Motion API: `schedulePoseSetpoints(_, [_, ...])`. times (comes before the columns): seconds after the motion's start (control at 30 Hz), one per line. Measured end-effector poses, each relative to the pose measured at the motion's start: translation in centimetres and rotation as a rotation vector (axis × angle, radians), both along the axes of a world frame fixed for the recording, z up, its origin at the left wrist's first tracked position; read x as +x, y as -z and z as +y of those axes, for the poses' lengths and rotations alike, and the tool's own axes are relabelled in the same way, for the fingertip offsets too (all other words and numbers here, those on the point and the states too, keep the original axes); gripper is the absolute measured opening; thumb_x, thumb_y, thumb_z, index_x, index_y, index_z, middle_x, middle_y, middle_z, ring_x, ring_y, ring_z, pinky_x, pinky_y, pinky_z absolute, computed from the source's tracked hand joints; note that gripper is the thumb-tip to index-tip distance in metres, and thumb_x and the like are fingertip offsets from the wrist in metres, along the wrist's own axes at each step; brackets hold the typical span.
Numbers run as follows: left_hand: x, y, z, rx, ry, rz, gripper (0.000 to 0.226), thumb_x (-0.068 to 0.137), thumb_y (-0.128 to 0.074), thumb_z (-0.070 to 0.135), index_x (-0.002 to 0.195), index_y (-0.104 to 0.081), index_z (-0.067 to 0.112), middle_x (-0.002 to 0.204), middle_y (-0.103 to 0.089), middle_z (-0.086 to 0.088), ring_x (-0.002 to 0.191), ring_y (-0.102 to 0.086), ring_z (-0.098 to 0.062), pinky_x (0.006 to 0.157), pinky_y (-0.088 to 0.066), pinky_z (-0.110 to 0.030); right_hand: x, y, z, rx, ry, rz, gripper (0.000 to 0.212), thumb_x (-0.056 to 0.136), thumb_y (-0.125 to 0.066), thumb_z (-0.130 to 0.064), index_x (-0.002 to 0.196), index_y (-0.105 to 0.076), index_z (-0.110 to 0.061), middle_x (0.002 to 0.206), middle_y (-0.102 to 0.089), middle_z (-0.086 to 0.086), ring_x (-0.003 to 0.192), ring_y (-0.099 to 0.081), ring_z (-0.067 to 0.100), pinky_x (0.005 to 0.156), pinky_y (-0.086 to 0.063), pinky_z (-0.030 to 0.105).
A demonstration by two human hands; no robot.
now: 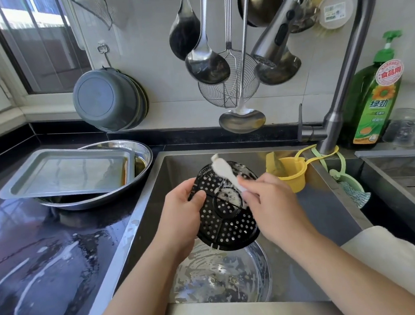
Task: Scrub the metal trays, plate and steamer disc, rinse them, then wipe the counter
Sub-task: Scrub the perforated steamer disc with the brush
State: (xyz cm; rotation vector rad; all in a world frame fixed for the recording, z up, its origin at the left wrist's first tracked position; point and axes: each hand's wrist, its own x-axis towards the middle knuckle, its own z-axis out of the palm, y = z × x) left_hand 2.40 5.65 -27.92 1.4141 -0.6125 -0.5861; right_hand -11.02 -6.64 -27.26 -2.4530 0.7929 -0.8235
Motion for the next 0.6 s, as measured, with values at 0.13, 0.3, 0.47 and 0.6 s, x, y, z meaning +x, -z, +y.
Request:
schedulePoseSetpoints(0.13, [0.0, 0.3, 0.0, 0.029, 0.016, -0.037, 0.03, 0.105, -0.049, 0.002, 0.107, -0.076, 0.016, 0.105, -0.078, -0.008, 0.109, -0.071, -0.032, 0.099, -0.055, -0.052, 0.4, 0.2, 1.5, -0.025, -0.173, 0.032, 0.038, 0.101, -0.061, -0.024, 0.138, -0.061, -0.034, 0.092, -0.049, -0.013, 0.083, -0.051, 0.007, 0.071, -0.048, 0.029])
schedulePoseSetpoints(0.3, [-0.1, 0.5, -0.2, 0.041, 0.007, -0.027, 0.029, 0.106, -0.05, 0.002, 0.113, -0.073, 0.017, 0.104, -0.079, -0.004, 0.103, -0.074, -0.025, 0.094, -0.059, -0.048, 0.0, 0.0, -0.5, -0.046, 0.035, 0.023, 0.036, 0.101, -0.06, -0.025, 0.137, -0.063, -0.032, 0.093, -0.049, -0.008, 0.081, -0.051, 0.012, 0.069, -0.049, 0.033])
schedulePoseSetpoints(0.47, [0.2, 0.5, 0.0, 0.026, 0.02, -0.042, 0.029, 0.104, -0.053, 0.003, 0.107, -0.077, 0.019, 0.11, -0.078, -0.005, 0.113, -0.071, -0.027, 0.1, -0.054, -0.049, 0.4, 0.5, 1.0, -0.038, -0.178, 0.085, 0.037, 0.101, -0.062, -0.028, 0.135, -0.063, -0.041, 0.091, -0.051, -0.011, 0.082, -0.052, 0.009, 0.07, -0.05, 0.036])
schedulePoseSetpoints(0.6, [0.2, 0.7, -0.2, 0.036, 0.018, 0.005, 0.032, 0.101, -0.052, -0.007, 0.113, -0.072, 0.016, 0.105, -0.078, -0.008, 0.105, -0.074, -0.03, 0.088, -0.06, -0.044, 0.2, 0.6, -0.3, -0.037, -0.015, 0.041, 0.035, 0.1, -0.062, -0.028, 0.133, -0.065, -0.039, 0.09, -0.049, -0.011, 0.081, -0.051, 0.009, 0.07, -0.051, 0.038])
